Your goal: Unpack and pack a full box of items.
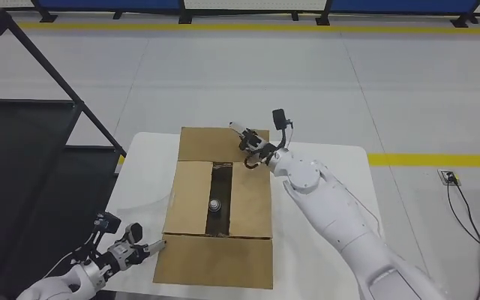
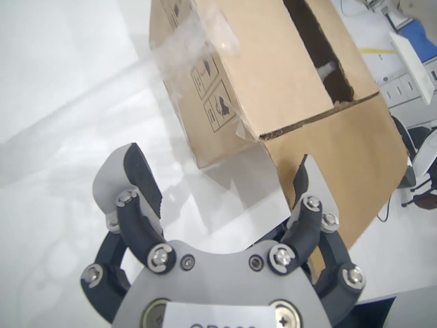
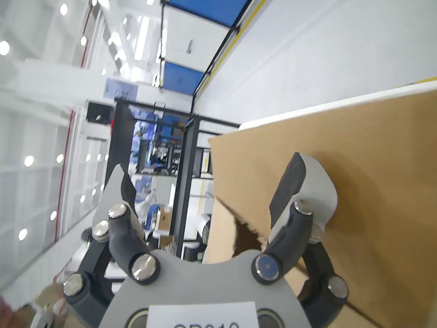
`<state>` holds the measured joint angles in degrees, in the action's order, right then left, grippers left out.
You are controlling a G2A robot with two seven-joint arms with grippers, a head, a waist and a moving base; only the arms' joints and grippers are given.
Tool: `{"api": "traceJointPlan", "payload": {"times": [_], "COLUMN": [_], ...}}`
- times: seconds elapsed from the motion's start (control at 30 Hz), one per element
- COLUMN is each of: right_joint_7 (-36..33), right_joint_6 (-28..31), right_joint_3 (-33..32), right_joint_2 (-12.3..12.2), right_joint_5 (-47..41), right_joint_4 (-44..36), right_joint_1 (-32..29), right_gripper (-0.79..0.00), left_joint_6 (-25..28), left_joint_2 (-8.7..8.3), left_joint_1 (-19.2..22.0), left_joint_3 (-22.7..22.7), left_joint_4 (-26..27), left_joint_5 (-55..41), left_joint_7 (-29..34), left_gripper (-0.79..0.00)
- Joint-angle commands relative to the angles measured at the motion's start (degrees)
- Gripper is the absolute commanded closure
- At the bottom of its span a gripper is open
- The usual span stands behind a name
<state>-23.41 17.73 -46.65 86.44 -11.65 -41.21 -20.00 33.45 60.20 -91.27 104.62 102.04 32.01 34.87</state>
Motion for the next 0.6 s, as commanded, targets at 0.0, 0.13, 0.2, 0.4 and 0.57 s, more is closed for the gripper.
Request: {"api": "traceJointPlan", "payload": {"times": [0.0, 0.13, 0.2, 0.4, 0.57], "right_joint_7": [-4.46, -8.14, -9.32, -11.19, -12.92], "right_joint_6": [-0.28, -4.06, -6.15, -9.98, -10.93], "right_joint_3": [-0.01, 1.11, 2.07, 2.79, 3.97], "right_joint_2": [-0.59, -1.40, -1.52, -1.02, 0.49], "right_joint_5": [1.77, 7.62, 10.31, 10.59, 7.79], "right_joint_4": [-3.63, -10.40, -12.83, -14.12, -11.06], "right_joint_1": [-1.39, -4.63, -5.97, -7.13, -5.78], "right_gripper": [-0.785, -0.785, -0.785, -0.785, -0.785], "left_joint_6": [-0.03, -1.06, -2.24, -7.46, -7.24], "left_joint_2": [-0.14, -0.27, -0.20, 0.16, 0.28], "left_joint_1": [-0.72, -1.79, -2.37, -3.22, -4.36], "left_joint_3": [1.55, 3.23, 2.92, 0.47, -0.51], "left_joint_4": [0.62, 1.98, 2.50, 3.63, 4.60], "left_joint_5": [-0.87, 0.61, 2.23, 10.47, 12.27], "left_joint_7": [-0.40, -2.22, -3.71, -9.49, -12.02], "left_gripper": [-0.785, -0.785, -0.785, -0.785, -0.785]}}
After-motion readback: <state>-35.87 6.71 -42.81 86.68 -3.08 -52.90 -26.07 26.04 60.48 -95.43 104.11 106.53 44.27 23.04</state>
